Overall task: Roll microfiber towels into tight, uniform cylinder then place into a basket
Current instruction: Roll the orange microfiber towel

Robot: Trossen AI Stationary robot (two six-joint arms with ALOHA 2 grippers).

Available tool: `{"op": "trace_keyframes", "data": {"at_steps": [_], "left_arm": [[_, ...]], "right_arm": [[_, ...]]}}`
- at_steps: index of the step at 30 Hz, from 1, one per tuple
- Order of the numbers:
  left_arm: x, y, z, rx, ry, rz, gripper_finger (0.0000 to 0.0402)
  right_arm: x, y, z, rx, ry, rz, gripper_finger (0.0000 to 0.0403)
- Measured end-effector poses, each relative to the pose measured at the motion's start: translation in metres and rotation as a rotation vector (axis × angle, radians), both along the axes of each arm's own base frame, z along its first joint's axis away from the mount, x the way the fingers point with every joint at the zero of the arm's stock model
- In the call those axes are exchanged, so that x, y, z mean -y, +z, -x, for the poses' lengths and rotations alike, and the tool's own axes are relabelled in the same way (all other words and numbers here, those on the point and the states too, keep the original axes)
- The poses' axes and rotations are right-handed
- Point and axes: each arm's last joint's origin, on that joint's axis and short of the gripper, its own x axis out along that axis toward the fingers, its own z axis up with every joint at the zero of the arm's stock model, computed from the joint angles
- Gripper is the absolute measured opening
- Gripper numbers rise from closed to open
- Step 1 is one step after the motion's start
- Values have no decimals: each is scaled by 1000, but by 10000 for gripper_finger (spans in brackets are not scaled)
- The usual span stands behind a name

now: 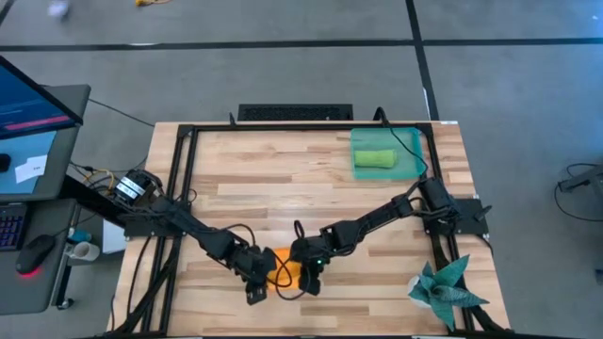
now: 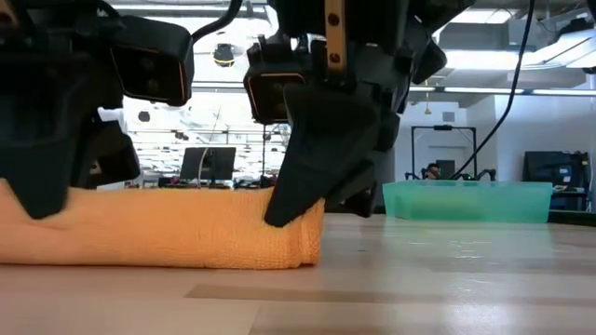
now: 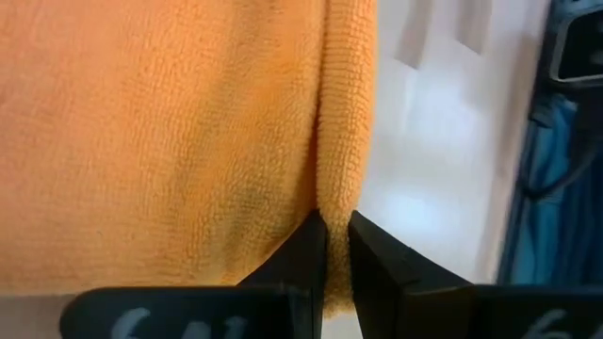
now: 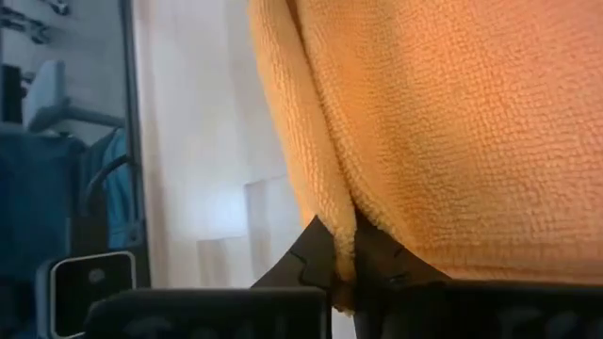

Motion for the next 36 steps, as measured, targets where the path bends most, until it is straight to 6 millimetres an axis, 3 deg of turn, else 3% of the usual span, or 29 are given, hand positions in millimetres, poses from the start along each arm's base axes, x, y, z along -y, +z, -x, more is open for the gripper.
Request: {"op": "trace_keyframes", "data": {"at_steps": [10,23,29,36], "left_arm": [[-1,0,0,27,-30,-43,42],[-2,-3,6,-45,-98,-27,132],[14,14,16,87,-140,-78,134],[41,38,25,399,-262,-163,135]], "right_arm": [[16,-2,-2,-44,-73,34,24],[21,-3,1,-81,-115,92,27],[21,-3,1,-79,-123,103,19],[21,-4,1,-82,-133,105,30]]}}
